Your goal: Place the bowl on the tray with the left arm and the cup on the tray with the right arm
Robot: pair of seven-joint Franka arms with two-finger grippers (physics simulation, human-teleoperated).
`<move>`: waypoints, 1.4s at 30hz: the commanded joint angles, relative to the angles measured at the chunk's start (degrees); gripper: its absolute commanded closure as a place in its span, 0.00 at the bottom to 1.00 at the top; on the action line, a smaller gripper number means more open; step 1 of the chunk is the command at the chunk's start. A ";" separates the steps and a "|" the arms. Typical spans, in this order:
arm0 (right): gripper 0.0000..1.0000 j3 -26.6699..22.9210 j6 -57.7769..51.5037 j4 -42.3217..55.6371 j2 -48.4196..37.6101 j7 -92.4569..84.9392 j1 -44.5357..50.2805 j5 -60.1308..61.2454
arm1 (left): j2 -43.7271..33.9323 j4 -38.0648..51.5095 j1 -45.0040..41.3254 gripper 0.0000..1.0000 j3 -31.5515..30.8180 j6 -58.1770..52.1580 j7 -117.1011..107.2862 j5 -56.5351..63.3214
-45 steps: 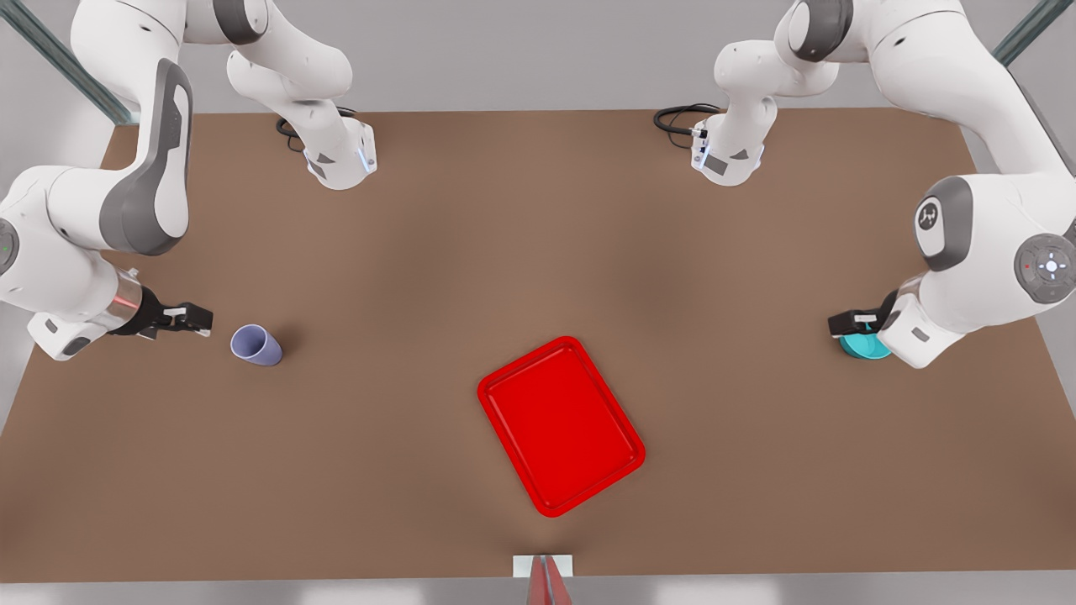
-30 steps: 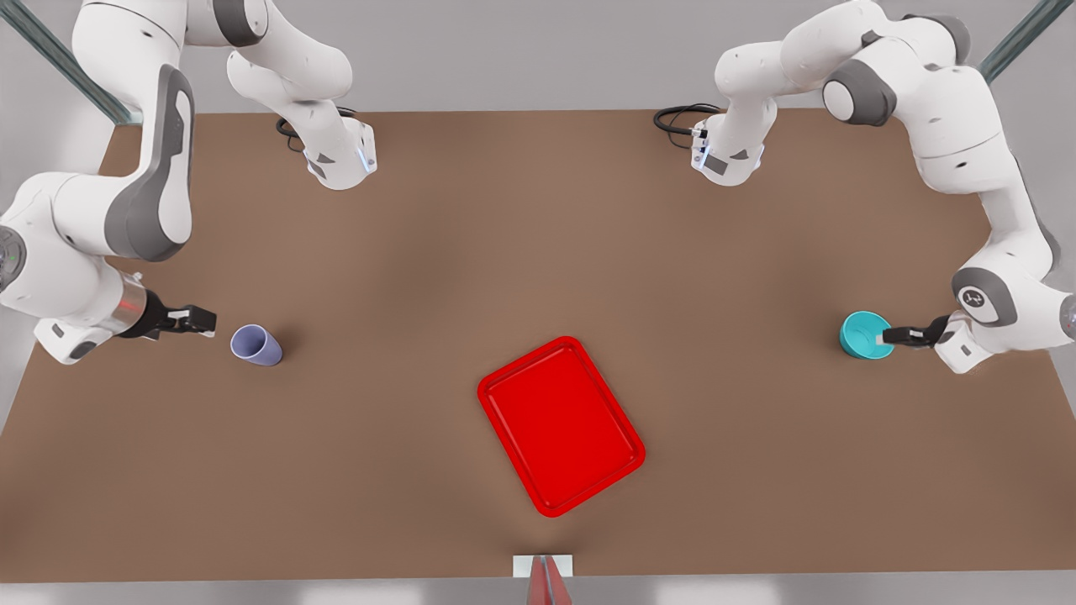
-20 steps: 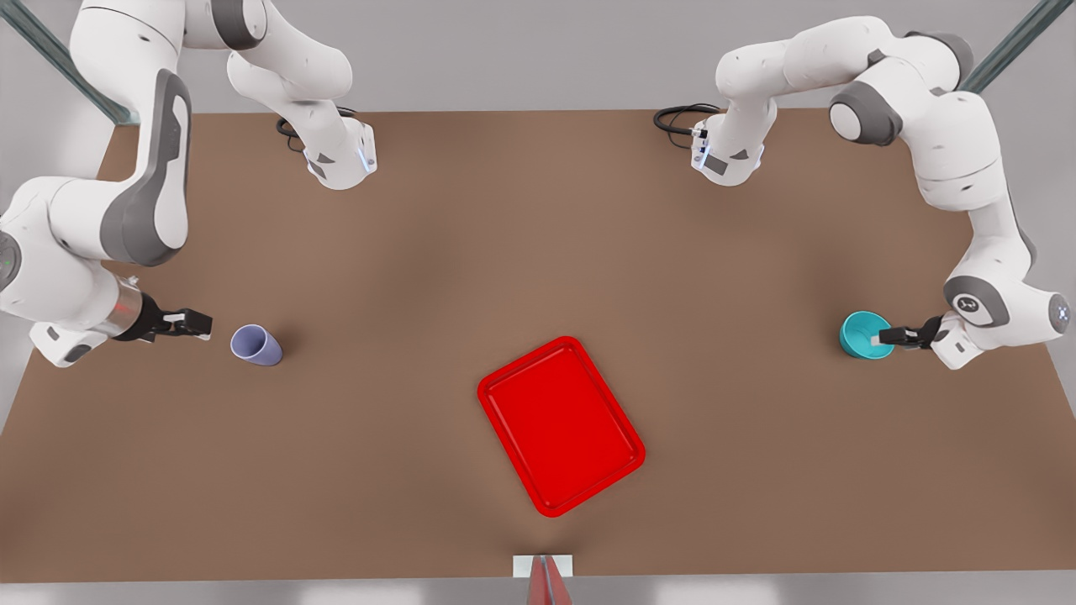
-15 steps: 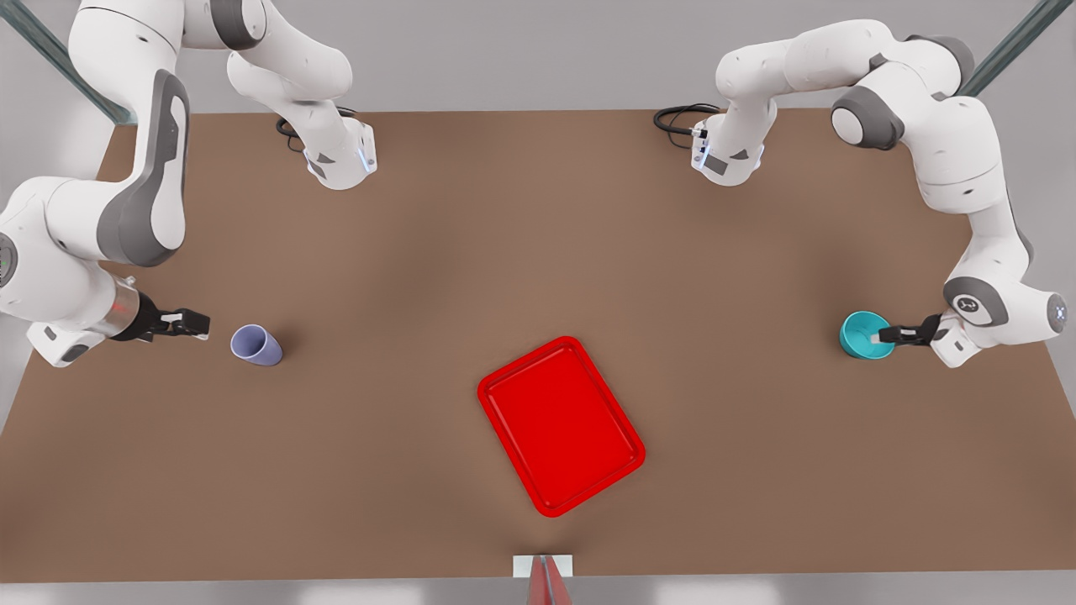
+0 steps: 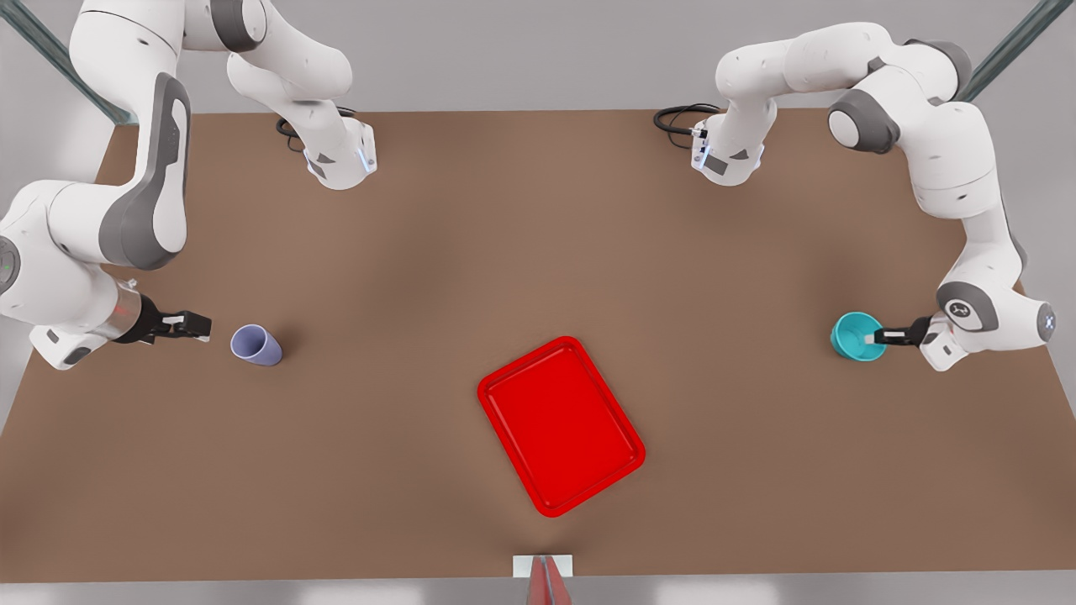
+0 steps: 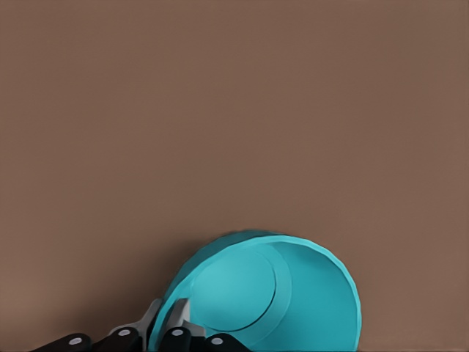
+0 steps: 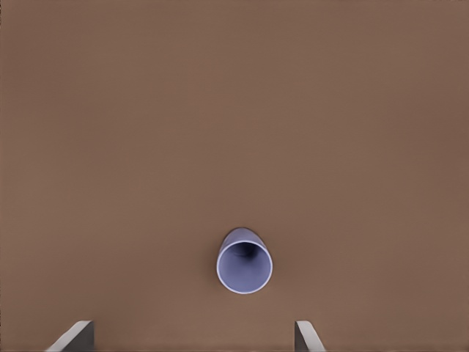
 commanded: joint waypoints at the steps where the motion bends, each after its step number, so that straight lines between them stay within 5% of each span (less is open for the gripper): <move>1: 0.00 0.00 0.00 0.00 0.00 0.00 0.04 0.02 | -0.13 0.00 -0.16 0.77 -0.02 -0.16 -0.18 -0.58; 10: 0.00 0.00 1.58 -0.61 1.49 0.00 -0.13 -0.06 | -6.81 6.16 -18.61 0.77 -7.40 -7.80 -34.10 -3.04; 12: 0.00 0.00 3.16 -1.58 3.07 0.18 -0.92 0.11 | -6.46 7.65 -19.93 0.77 -12.05 -7.01 -42.54 -5.68; 18: 0.00 0.00 5.45 -6.59 4.83 -5.09 -7.16 6.09 | -0.49 15.55 -32.24 0.77 -12.58 1.42 -73.38 -12.53; 22: 0.00 0.09 12.91 -13.00 3.87 -11.34 -8.22 5.74 | 1.80 17.05 -32.68 0.77 -19.53 11.35 -90.18 -14.29; 34: 0.02 -0.18 22.94 -17.84 9.57 -13.45 -8.13 3.63 | 12.26 25.93 -34.79 0.77 -20.06 17.68 -93.53 -19.12; 37: 0.02 -1.23 23.72 -18.54 10.10 -14.85 -7.95 3.54 | 12.96 25.84 -34.44 0.68 -19.79 17.68 -91.59 -18.60; 38: 0.02 -1.32 25.04 -19.33 10.10 -16.07 -8.04 3.54 | 13.05 25.84 -34.44 0.43 -19.79 17.68 -90.19 -18.51; 39: 0.02 -2.11 25.84 -20.30 10.01 -17.31 -7.95 3.63 | 13.05 25.76 -34.35 0.00 -19.62 17.60 -90.18 -18.42; 42: 0.02 -2.20 27.42 -21.97 10.01 -18.46 -7.95 3.63 | 12.96 25.84 -34.44 0.00 -19.44 17.51 -90.19 -18.33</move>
